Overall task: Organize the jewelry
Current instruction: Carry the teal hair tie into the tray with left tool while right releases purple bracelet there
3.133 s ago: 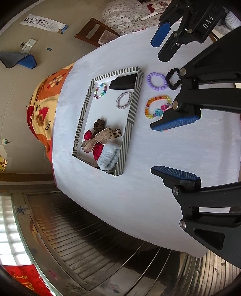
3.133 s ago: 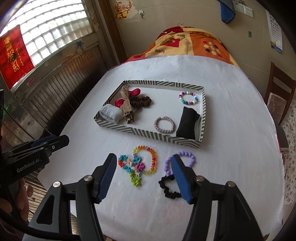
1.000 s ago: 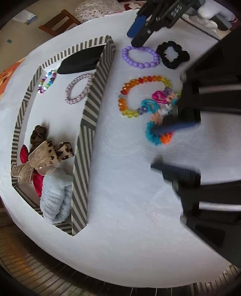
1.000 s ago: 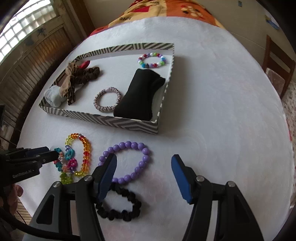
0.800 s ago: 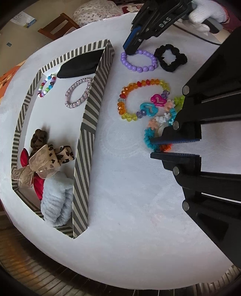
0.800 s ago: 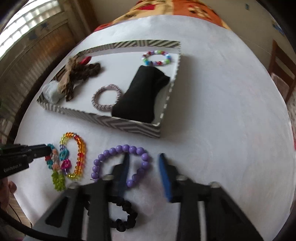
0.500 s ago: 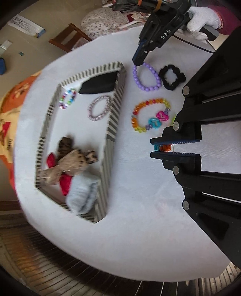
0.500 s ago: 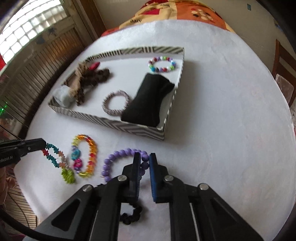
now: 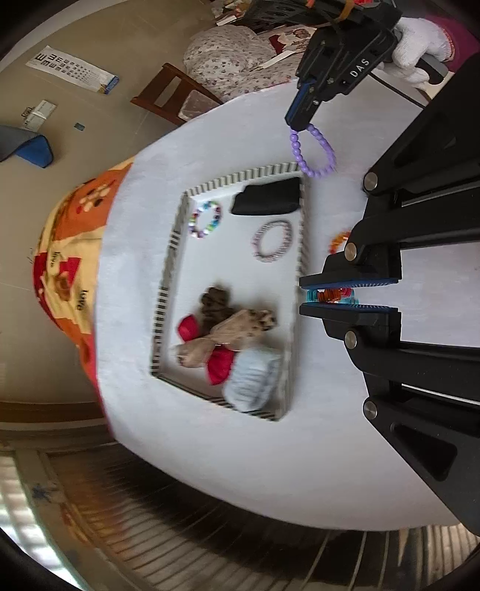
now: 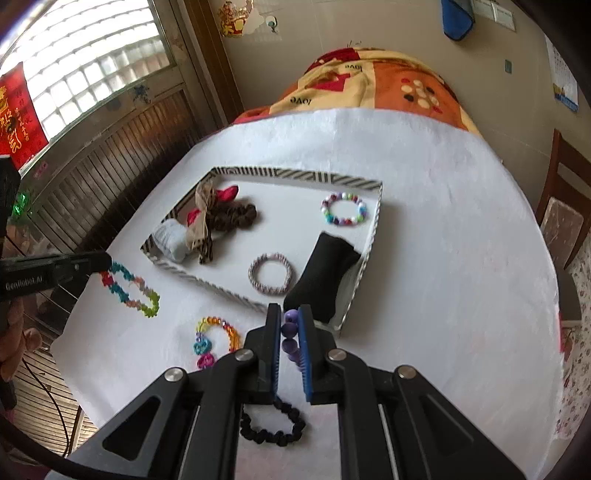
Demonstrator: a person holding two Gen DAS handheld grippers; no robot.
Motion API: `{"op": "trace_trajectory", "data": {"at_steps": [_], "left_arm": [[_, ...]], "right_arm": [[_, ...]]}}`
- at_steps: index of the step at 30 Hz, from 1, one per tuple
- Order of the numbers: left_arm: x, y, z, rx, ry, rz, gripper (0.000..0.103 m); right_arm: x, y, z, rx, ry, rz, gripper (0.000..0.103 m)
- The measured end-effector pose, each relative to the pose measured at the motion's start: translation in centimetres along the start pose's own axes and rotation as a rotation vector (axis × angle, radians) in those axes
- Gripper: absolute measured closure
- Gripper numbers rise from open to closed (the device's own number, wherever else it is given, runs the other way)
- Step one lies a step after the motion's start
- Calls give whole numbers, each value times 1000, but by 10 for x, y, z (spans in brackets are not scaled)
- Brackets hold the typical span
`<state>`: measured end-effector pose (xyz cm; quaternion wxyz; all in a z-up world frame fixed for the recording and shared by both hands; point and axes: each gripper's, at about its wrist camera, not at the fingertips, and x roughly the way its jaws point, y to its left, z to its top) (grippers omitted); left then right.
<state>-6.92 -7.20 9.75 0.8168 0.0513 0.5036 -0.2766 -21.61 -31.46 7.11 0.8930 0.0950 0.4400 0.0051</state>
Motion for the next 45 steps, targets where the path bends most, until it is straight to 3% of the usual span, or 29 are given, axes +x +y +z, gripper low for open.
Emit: {"op": "trace_trajectory", "data": {"at_steps": [8, 19, 24, 32, 39, 45], "left_arm": [[11, -12, 41, 13, -31, 13, 103], [77, -19, 76, -7, 35, 44, 103], [105, -12, 82, -38, 73, 56, 103], [148, 26, 83, -113, 146, 138, 103], [164, 38, 76, -136, 185, 156, 103], [171, 31, 76, -124, 184, 172, 103]], "right_arm": [[7, 3, 37, -35, -17, 7, 94], [63, -1, 95, -63, 26, 44, 94], [98, 1, 114, -82, 72, 67, 94], [161, 13, 138, -126, 138, 108, 94], [214, -20, 147, -63, 194, 50, 94], [233, -32, 147, -39, 211, 36, 93]]}}
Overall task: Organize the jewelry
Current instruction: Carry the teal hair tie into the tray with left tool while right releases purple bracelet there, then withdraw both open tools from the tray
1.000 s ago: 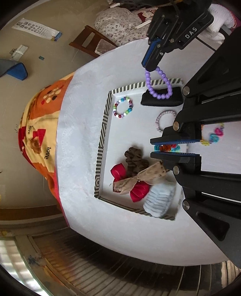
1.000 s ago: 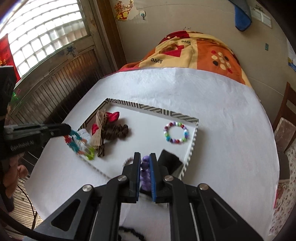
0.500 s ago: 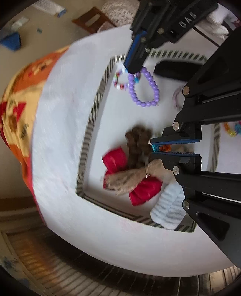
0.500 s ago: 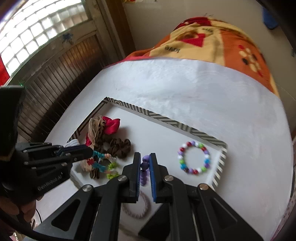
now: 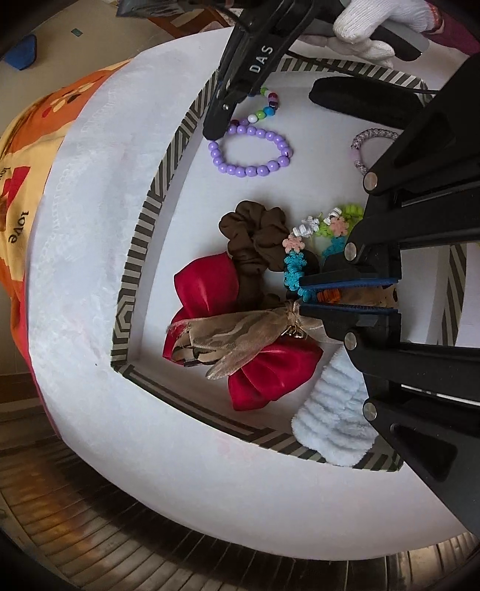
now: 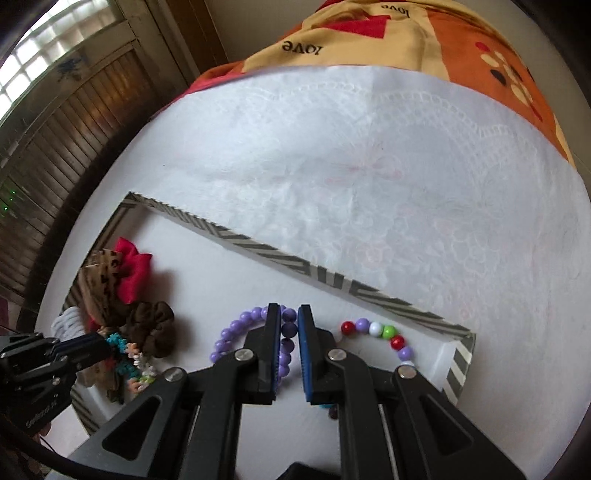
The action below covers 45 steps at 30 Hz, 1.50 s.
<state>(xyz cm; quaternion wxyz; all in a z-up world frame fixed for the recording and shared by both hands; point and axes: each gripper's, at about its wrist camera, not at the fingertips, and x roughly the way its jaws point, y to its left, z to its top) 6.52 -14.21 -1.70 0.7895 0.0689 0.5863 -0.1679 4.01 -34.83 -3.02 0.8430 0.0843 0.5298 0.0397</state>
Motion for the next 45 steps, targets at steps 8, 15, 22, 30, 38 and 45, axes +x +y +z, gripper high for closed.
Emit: {"op": "trace_trajectory", "data": {"at_steps": [8, 15, 22, 30, 38, 45], "left_arm": [[-10, -1, -2, -20, -18, -24, 88], [-27, -9, -12, -2, -29, -14, 87], [-51, -9, -28, 11, -73, -1, 87], [-78, -4, -53, 21, -115, -6, 87], [-107, 6, -88, 51, -164, 0, 87], [-130, 15, -119, 73, -199, 7, 87]], "right_arm": [[-13, 6, -6, -1, -20, 17, 77], [-59, 14, -25, 6, -74, 18, 67], [-100, 26, -57, 35, -110, 5, 56], [-131, 44, -93, 66, -140, -6, 53], [-155, 75, -129, 78, -163, -5, 48], [-172, 101, -161, 75, -183, -10, 45]]}}
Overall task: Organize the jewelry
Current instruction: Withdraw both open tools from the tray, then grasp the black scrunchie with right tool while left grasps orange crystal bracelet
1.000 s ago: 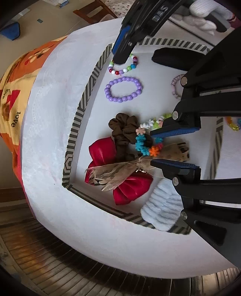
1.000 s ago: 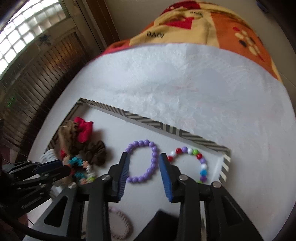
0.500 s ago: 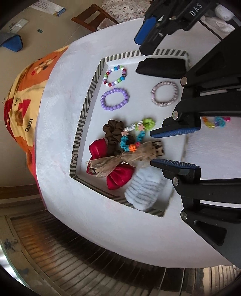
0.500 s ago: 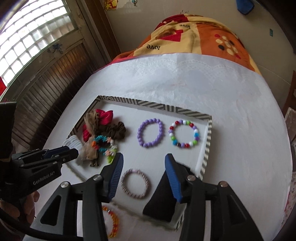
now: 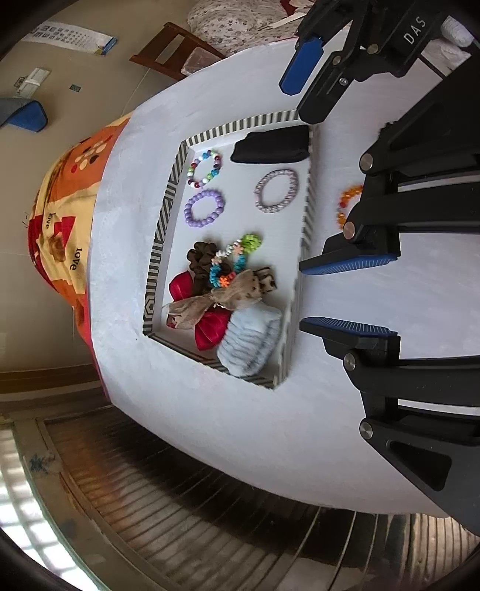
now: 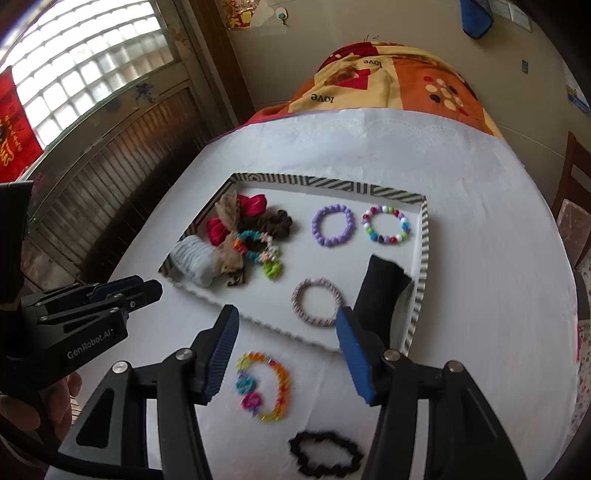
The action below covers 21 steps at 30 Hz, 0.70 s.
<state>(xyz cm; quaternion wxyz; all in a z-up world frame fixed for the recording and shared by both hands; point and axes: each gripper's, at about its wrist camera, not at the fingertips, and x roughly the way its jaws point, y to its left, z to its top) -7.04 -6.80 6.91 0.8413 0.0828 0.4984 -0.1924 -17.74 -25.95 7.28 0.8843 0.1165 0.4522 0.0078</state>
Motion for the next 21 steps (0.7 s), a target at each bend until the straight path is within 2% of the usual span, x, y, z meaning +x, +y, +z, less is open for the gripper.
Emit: {"op": "trace_trajectory", "data": {"at_steps": [10, 21], "left_arm": [[-27, 9, -35, 4, -18, 4, 87], [-37, 9, -60, 10, -8, 0, 87]], "right_arm": [[-29, 22, -37, 4, -14, -14, 45], [-44, 27, -67, -3, 6, -30, 45]]}}
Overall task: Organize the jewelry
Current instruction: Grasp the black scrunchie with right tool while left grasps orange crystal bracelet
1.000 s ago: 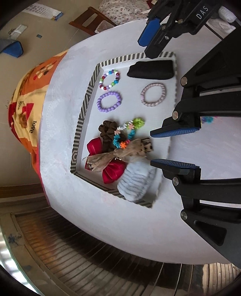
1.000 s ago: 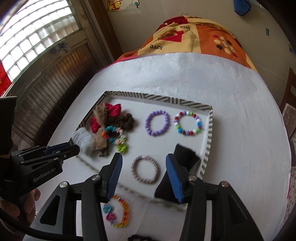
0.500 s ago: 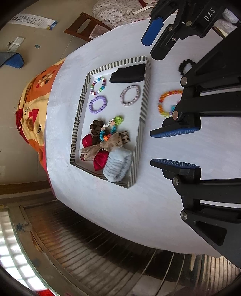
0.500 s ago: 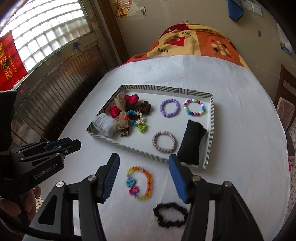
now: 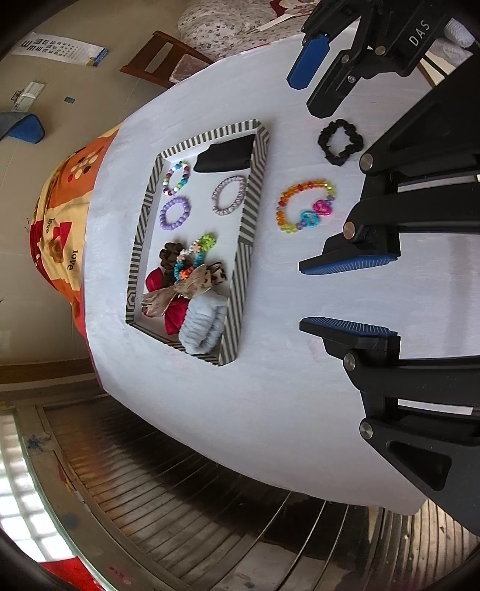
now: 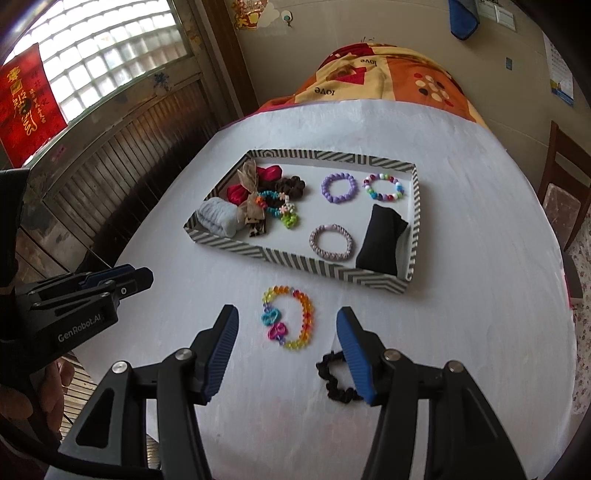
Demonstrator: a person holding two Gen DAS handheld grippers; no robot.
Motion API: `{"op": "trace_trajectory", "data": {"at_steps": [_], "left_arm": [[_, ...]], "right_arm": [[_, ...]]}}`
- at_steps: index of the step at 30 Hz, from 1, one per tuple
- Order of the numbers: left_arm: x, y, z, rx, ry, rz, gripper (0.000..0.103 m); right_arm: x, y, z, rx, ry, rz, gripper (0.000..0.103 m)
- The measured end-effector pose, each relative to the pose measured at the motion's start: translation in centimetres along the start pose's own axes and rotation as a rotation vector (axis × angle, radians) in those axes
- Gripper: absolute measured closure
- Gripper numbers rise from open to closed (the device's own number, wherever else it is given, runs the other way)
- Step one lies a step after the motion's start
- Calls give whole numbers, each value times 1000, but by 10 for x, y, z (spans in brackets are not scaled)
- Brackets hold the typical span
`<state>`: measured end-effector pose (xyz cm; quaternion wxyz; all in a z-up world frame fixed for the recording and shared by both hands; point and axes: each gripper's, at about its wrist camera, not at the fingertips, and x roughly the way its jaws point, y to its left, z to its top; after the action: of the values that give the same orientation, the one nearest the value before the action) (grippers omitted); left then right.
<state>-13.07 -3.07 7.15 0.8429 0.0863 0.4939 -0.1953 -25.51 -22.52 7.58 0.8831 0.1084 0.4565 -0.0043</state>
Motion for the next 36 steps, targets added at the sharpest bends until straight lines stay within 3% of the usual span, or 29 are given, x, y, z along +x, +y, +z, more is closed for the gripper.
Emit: {"op": "trace_trajectory", "data": {"at_steps": [11, 20, 26, 36], "left_arm": [[7, -1, -13, -15, 39, -25, 87], [43, -15, -12, -30, 141, -130, 87], [76, -29, -2, -50, 207, -172, 87], [123, -52, 13, -6, 255, -115, 87]], "right_arm": [[5, -27, -31, 41, 47, -48, 44], [43, -65, -59, 84, 127, -102, 45], [58, -77, -59, 45, 118, -125, 45], [82, -89, -55, -13, 153, -126, 49]]}}
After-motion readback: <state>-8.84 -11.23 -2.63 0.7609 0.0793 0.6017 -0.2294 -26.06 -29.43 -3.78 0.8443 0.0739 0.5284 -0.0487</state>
